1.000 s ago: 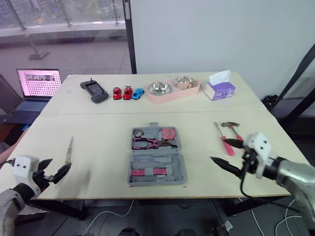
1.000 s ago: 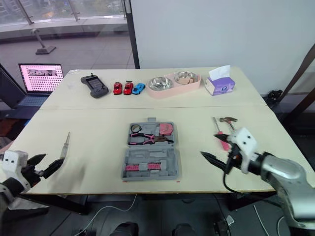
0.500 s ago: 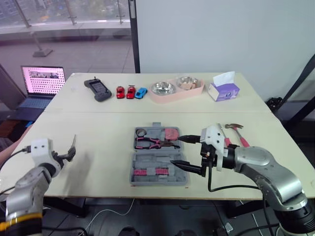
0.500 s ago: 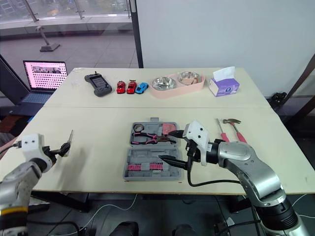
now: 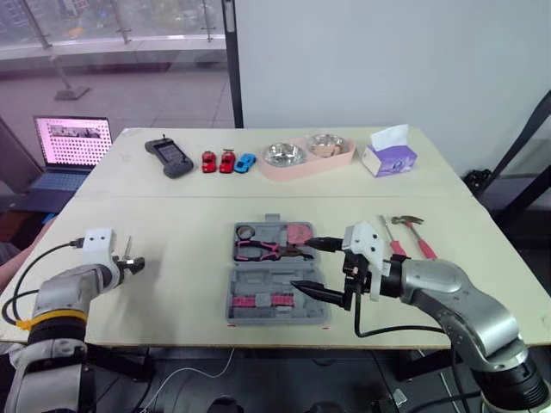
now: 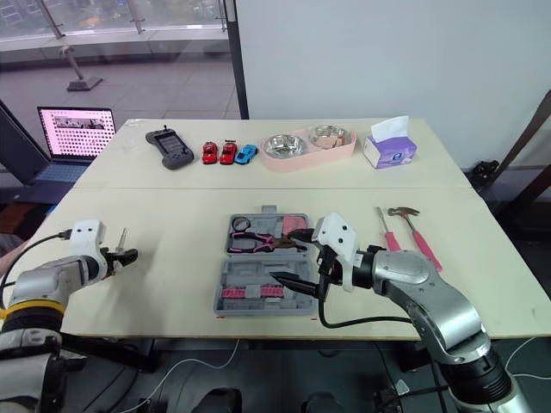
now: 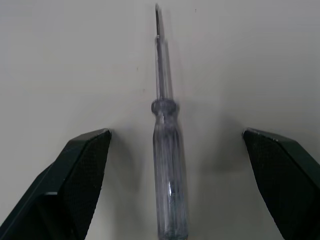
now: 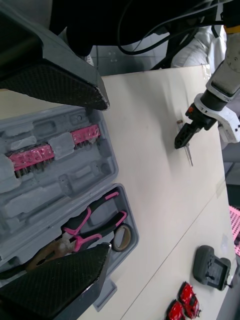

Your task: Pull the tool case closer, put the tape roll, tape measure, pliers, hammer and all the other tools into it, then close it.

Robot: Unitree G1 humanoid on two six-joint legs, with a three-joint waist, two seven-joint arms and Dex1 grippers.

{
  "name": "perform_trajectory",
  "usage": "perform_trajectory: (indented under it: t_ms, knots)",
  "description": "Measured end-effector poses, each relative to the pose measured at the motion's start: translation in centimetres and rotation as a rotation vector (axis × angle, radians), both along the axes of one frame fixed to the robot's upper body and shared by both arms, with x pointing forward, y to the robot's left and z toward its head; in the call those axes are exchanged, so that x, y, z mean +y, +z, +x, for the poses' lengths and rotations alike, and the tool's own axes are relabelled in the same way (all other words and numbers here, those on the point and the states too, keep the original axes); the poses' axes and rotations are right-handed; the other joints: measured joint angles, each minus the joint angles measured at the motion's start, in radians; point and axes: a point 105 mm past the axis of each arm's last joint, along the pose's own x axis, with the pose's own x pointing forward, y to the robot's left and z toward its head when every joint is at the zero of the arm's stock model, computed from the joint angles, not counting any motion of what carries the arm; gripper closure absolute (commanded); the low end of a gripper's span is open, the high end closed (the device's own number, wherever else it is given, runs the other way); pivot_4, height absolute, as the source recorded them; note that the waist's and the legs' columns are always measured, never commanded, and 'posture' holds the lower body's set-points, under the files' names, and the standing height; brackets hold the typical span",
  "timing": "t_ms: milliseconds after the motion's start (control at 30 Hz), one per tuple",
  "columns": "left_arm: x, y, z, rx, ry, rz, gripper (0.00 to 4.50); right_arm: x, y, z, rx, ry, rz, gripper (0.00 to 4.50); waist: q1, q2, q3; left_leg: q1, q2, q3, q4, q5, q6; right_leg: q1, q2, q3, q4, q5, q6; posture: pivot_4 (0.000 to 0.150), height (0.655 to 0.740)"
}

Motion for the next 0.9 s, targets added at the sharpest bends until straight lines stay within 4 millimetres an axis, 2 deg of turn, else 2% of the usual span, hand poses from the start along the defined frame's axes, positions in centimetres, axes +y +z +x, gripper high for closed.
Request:
perform_trajectory:
  t_ms: [367,467,700,900]
  knots:
    - [0.0,-0.3,1.4,-0.028,0.017,-0.020,0.08,-0.1,-0.1,0.1,0.007,-0.023,0.002,0.00,0.000,0.001,-0.001,0.001,0.000,0.000,0.001,0.000,0.000,0.000,0.000,0.000,0.001,0.000,0.000,0.150,0.7400]
    - [0.1,-0.3,1.5,-0.029,0.026,-0.018,0.91,-0.1,-0.1,0.1,0.010,-0.028,0.000,0.00,-0.001,0.002,-0.001,0.001,0.000,0.000,0.001,0.000,0.000,0.000,0.000,0.000,0.001,0.000,0.000,0.150,0.7400]
    - [0.2,-0.3,1.6,-0.035,0.030,-0.016,4.38,-0.3,-0.5,0.1,0.028,-0.043,-0.005,0.00,-0.001,0.002,-0.001,0.001,0.000,0.000,0.001,0.000,0.000,0.001,0.000,0.000,0.001,0.000,0.000,0.150,0.7400]
    - [0.2,-0.2,1.7,-0.035,0.036,-0.023,4.45,-0.3,-0.5,0.2,0.026,-0.048,-0.005,0.00,-0.001,0.002,-0.001,0.001,0.000,0.000,0.001,0.000,0.000,0.001,0.000,0.000,0.001,0.000,0.000,0.150,0.7400]
